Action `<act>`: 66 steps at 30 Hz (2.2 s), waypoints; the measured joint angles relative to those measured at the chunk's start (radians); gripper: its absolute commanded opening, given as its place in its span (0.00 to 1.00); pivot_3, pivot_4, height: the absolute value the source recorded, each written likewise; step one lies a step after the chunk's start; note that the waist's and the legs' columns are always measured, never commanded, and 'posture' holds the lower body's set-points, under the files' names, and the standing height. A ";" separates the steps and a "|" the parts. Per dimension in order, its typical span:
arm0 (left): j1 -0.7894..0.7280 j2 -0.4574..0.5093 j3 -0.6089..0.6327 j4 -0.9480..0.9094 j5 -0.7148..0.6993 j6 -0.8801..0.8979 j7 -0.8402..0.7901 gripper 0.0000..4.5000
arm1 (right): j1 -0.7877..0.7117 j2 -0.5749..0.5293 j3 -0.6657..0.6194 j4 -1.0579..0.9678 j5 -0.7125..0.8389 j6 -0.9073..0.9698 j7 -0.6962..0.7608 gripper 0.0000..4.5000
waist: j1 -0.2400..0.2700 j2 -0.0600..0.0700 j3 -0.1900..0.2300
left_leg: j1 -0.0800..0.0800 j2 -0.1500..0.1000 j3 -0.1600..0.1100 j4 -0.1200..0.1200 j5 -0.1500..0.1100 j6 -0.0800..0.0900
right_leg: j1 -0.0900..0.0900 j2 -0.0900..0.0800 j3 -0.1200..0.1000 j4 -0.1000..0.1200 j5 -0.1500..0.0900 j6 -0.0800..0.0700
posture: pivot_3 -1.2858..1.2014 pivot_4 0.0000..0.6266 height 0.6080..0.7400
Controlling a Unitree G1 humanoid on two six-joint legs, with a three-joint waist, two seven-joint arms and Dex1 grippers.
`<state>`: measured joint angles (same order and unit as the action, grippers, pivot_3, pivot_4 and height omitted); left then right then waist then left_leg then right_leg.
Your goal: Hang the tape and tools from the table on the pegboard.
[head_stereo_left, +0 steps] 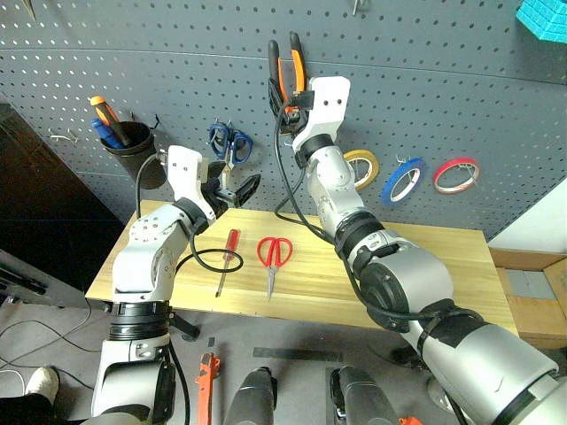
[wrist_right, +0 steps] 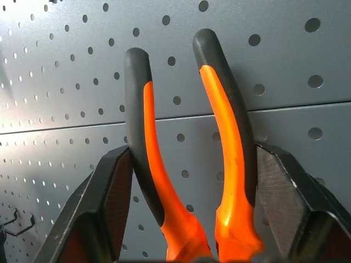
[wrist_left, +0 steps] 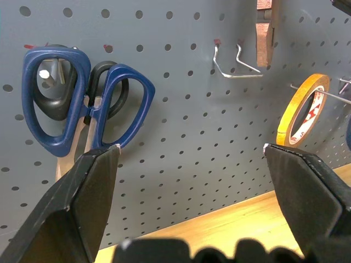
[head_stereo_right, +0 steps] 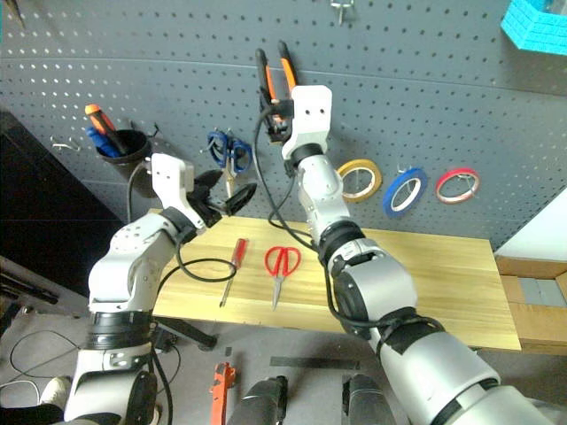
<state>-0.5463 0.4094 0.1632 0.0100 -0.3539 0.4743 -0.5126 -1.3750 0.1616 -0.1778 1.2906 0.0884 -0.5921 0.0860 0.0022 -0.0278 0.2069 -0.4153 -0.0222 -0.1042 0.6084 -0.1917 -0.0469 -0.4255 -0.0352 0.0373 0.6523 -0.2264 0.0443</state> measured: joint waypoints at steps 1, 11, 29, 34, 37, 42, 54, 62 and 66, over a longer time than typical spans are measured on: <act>0.000 0.000 0.000 0.000 0.000 0.000 0.000 1.00 | -0.002 0.000 0.000 0.001 0.000 0.008 -0.001 0.63 | 0.000 0.000 0.000 | 0.000 0.000 0.000 0.000 0.000 0.000 | 0.000 0.000 0.000 0.000 0.000 0.000 | 0.60 0.29 1.00; 0.018 0.007 0.005 -0.008 0.000 0.000 0.007 1.00 | -0.109 0.005 -0.062 0.037 0.058 0.294 0.042 0.63 | 0.006 0.000 0.000 | 0.000 0.000 -0.002 0.000 0.000 -0.001 | 0.000 0.000 -0.002 0.005 -0.002 -0.003 | 0.61 0.29 1.00; 0.026 0.006 0.025 -0.011 0.000 -0.007 0.020 1.00 | -0.170 -0.027 -0.116 0.049 0.090 0.361 0.036 0.63 | 0.018 0.000 0.000 | 0.001 0.000 -0.003 0.001 0.003 -0.002 | 0.000 0.000 -0.004 0.007 -0.002 -0.003 | 0.60 0.27 1.00; 0.019 0.003 0.023 0.008 0.000 -0.025 0.019 1.00 | -0.174 -0.032 -0.106 0.010 0.077 0.198 0.030 0.63 | 0.019 0.000 0.000 | 0.000 0.000 -0.004 0.001 0.004 -0.002 | 0.000 0.000 -0.004 0.006 -0.002 -0.003 | 0.59 0.26 1.00; 0.011 -0.002 0.019 0.018 0.000 -0.028 0.019 1.00 | -0.175 -0.034 -0.081 -0.017 0.045 0.116 0.008 0.63 | 0.018 0.000 0.000 | 0.001 0.000 -0.003 0.000 0.004 -0.003 | 0.000 0.000 -0.004 0.006 -0.002 -0.003 | 0.59 0.26 1.00; 0.005 -0.002 0.019 0.027 0.000 -0.029 0.015 1.00 | -0.156 -0.032 -0.017 -0.020 -0.029 0.075 -0.040 0.63 | 0.014 0.000 0.000 | 0.001 0.000 -0.003 0.000 0.004 -0.003 | 0.000 0.000 -0.004 0.007 -0.002 -0.004 | 0.60 0.26 1.00; 0.004 0.001 0.020 0.027 0.000 -0.028 0.009 1.00 | 0.002 0.005 0.099 0.006 -0.148 0.058 -0.090 0.63 | 0.018 0.000 0.000 | 0.002 0.000 -0.003 0.000 0.004 -0.004 | 0.000 0.000 -0.003 0.008 -0.002 -0.004 | 0.60 0.28 1.00; 0.005 0.002 0.020 0.027 0.000 -0.028 0.010 1.00 | 0.010 0.002 0.102 0.000 -0.149 0.070 -0.091 0.63 | 0.018 0.000 0.000 | 0.007 0.000 -0.003 0.000 0.004 -0.004 | 0.004 0.001 -0.003 0.009 -0.004 -0.006 | 0.60 0.27 1.00; 0.005 0.002 0.020 0.027 0.000 -0.028 0.011 1.00 | 0.009 -0.006 0.108 -0.001 -0.157 0.079 -0.114 0.63 | 0.018 0.000 0.000 | 0.007 0.001 -0.004 0.000 0.004 -0.004 | 0.004 0.001 -0.003 0.010 -0.004 -0.007 | 0.60 0.27 1.00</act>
<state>-0.5417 0.4112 0.1833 0.0370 -0.3535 0.4463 -0.5019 -1.3658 0.1559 -0.0696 1.2893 -0.0682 -0.5128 -0.0279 0.0206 -0.0282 0.2066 -0.4078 -0.0217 -0.1078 0.6085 -0.1873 -0.0507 -0.4215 -0.0343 0.0338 0.6625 -0.2307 0.0374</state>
